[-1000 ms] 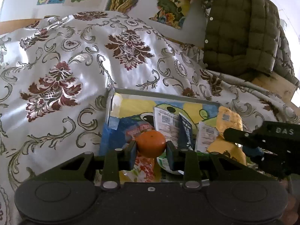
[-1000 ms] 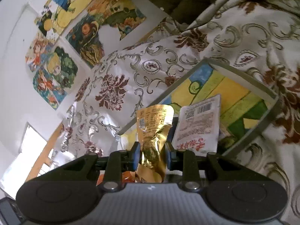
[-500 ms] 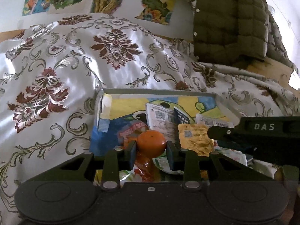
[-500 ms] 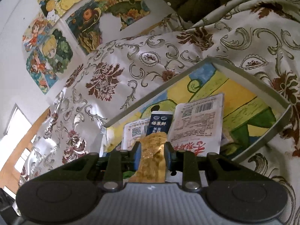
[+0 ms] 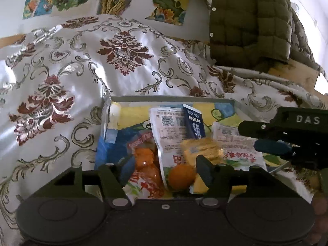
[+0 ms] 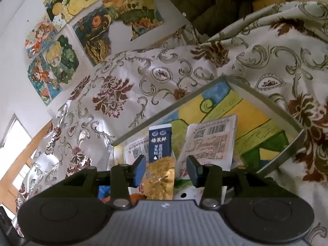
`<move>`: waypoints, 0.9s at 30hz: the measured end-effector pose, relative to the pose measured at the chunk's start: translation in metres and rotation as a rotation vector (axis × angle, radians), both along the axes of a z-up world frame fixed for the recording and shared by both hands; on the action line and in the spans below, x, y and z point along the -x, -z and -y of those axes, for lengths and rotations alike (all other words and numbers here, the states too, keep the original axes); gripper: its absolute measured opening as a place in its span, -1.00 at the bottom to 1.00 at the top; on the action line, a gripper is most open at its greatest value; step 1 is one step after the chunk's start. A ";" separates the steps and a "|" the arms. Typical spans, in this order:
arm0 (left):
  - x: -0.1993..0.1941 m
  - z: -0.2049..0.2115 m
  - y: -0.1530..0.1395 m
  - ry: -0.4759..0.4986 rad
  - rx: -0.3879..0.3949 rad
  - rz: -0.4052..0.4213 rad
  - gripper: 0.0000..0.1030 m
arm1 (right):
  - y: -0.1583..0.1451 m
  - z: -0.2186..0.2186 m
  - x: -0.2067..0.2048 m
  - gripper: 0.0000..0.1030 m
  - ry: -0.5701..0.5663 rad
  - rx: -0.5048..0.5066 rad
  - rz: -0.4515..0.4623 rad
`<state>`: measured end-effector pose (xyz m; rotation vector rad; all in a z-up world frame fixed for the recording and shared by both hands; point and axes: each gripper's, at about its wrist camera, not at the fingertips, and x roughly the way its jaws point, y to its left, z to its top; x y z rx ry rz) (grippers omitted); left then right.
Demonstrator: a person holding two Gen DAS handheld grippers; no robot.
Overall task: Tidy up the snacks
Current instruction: 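Open both grippers to drop the mandarin and yellow packet into the tray, then move both tools back toward the green tube and silver stick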
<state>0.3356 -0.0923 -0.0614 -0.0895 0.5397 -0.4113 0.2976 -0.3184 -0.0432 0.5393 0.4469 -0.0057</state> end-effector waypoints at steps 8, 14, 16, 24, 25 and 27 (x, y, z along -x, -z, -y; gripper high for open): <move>0.015 -0.017 -0.022 -0.104 0.064 0.029 0.98 | -0.018 0.008 0.019 0.57 0.028 0.008 0.036; 0.035 -0.031 -0.045 -0.152 0.087 0.036 0.98 | -0.039 0.009 0.043 1.00 0.040 0.055 0.079; 0.044 -0.032 -0.051 -0.171 0.068 0.042 0.98 | -0.044 0.007 0.052 1.00 0.040 0.080 0.091; 0.092 -0.034 -0.075 -0.170 -0.030 0.087 0.98 | -0.062 -0.015 0.101 1.00 0.034 0.277 0.092; 0.097 -0.036 -0.076 -0.173 -0.033 0.086 0.98 | -0.063 -0.016 0.107 1.00 0.038 0.277 0.095; 0.110 -0.039 -0.079 -0.180 -0.036 0.081 0.98 | -0.066 -0.016 0.120 1.00 0.045 0.271 0.106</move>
